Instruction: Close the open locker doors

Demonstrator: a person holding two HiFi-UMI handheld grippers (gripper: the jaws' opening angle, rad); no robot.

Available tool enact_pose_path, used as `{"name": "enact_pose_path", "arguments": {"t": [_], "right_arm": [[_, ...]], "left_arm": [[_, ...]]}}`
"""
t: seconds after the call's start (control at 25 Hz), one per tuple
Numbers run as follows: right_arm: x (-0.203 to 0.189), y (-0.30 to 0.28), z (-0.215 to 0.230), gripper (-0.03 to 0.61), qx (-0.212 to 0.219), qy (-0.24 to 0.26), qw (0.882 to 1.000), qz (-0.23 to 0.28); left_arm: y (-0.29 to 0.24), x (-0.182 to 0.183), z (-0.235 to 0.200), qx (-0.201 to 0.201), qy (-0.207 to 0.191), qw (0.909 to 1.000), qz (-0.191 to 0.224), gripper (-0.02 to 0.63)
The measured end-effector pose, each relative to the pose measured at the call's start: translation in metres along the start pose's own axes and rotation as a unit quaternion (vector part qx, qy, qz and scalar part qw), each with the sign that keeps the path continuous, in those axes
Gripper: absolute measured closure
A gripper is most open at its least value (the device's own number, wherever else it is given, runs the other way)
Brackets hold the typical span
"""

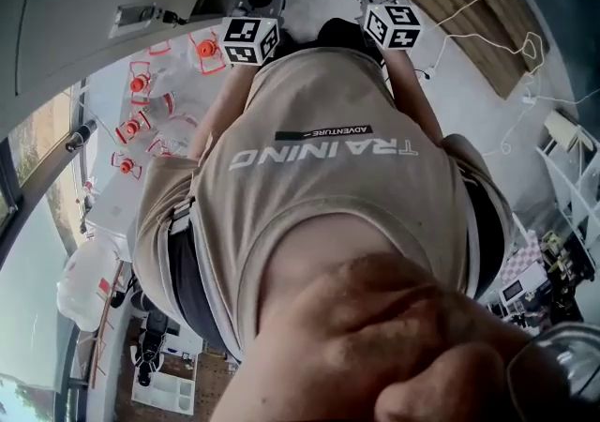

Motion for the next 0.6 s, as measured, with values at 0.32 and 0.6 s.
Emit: {"name": "enact_pose_path", "arguments": {"t": [0.32, 0.6], "right_arm": [[0.008, -0.016, 0.040, 0.563, 0.000, 0.011, 1.000, -0.013], [0.017, -0.046, 0.090, 0.563, 0.048, 0.027, 0.998, -0.034]], "left_arm": [[-0.019, 0.011, 0.005, 0.020, 0.013, 0.9997, -0.001, 0.615], [-0.049, 0.021, 0.022, 0.047, 0.015, 0.9988, 0.002, 0.615]]}}
Point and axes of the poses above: the fingertips, and each gripper's own axes: y backward along the fingers, z to its right, x out of its top, the point moved 6 cm from there along y, backward along the fingers, and after that the axes turned 7 degrees about y, right-handed, at the moved point
